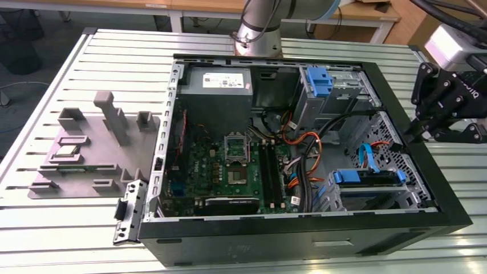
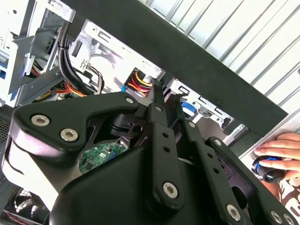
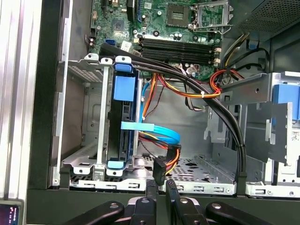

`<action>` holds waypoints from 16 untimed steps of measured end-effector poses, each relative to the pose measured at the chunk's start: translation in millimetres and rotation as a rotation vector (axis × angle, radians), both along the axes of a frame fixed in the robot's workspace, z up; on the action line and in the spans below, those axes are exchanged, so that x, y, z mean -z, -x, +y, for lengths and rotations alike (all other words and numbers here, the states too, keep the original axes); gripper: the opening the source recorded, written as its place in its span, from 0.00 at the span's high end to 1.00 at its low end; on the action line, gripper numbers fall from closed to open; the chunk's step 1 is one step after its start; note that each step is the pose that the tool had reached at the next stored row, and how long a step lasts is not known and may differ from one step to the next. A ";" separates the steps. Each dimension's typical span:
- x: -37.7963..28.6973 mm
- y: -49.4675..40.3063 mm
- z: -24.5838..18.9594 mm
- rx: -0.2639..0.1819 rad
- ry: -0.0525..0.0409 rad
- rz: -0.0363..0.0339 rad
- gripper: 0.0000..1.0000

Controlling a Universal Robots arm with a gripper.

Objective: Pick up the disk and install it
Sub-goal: 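Insert the second disk wire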

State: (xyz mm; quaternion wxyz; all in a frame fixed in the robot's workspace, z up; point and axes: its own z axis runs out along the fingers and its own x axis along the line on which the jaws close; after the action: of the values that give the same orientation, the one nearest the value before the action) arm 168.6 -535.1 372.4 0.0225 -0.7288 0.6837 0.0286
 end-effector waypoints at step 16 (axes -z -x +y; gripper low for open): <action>10.0 1.7 0.8 0.000 0.0008 0.0000 0.77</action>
State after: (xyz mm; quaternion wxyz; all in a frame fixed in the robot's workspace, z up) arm 166.9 -534.3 362.4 0.0222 -0.7288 0.6838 0.0283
